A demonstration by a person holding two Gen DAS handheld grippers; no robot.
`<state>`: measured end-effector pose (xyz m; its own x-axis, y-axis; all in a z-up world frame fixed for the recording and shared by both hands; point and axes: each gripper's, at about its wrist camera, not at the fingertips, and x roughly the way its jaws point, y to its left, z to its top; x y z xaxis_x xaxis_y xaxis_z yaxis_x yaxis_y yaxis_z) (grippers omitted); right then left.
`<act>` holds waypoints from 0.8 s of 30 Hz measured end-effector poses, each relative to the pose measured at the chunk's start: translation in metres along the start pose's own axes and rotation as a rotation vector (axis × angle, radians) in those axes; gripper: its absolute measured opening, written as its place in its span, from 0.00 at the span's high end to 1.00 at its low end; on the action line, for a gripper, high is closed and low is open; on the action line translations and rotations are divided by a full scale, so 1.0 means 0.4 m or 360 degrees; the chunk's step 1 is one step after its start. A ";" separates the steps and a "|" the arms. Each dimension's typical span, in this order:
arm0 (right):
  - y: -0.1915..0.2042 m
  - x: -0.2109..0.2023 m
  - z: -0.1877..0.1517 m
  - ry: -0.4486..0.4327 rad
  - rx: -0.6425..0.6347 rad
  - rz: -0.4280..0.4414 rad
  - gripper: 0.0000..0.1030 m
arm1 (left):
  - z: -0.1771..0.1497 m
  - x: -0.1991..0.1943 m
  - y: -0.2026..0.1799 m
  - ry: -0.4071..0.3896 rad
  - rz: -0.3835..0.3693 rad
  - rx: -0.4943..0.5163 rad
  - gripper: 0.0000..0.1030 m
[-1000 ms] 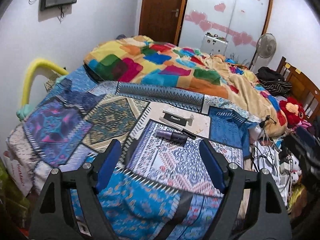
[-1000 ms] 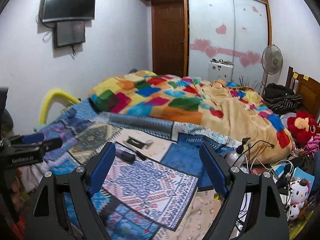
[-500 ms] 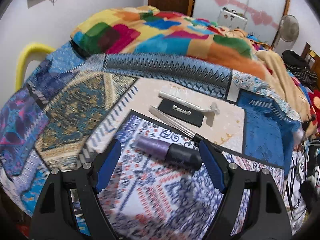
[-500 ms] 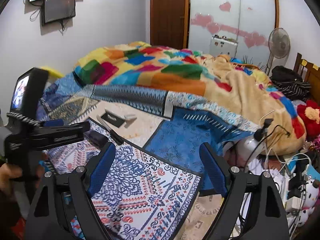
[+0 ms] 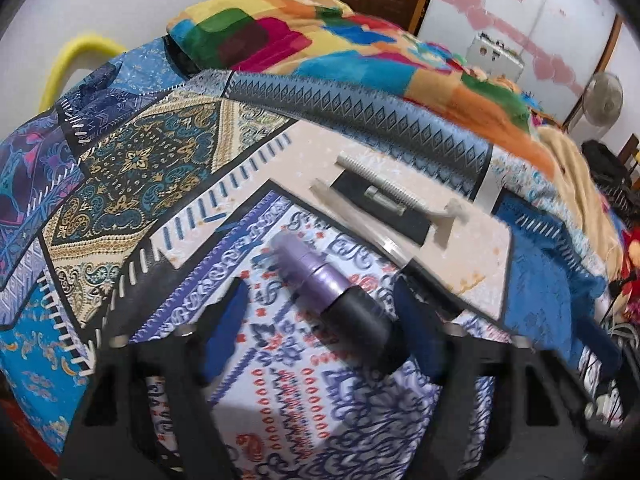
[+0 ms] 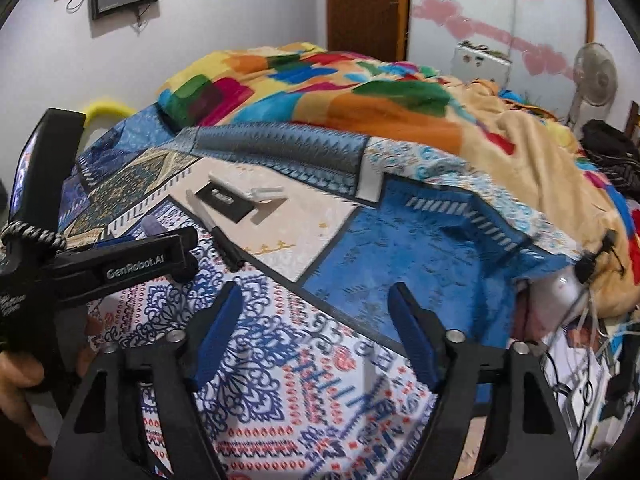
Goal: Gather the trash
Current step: 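Grasp the purple spray bottle with the left tool while the right tool grasps the clear stick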
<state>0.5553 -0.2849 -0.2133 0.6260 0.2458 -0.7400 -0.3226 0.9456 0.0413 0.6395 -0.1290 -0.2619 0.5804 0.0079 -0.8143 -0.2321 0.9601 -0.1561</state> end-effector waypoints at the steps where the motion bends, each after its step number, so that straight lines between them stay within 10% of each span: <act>1: 0.005 0.007 0.006 0.0009 -0.0007 0.0032 0.36 | 0.000 0.002 -0.001 0.0008 0.0007 0.0029 0.47; 5: 0.033 0.045 0.028 0.0051 -0.0042 0.0142 0.46 | -0.009 -0.011 0.024 0.0042 -0.0044 0.0119 0.73; 24: 0.195 0.187 0.065 0.0167 -0.0319 0.0217 0.84 | -0.040 -0.039 0.074 0.0055 -0.0156 0.0322 0.74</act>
<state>0.5954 -0.1874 -0.2482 0.4937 0.3349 -0.8026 -0.5396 0.8417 0.0193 0.6110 -0.1050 -0.2626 0.5647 -0.0943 -0.8199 -0.0125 0.9924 -0.1227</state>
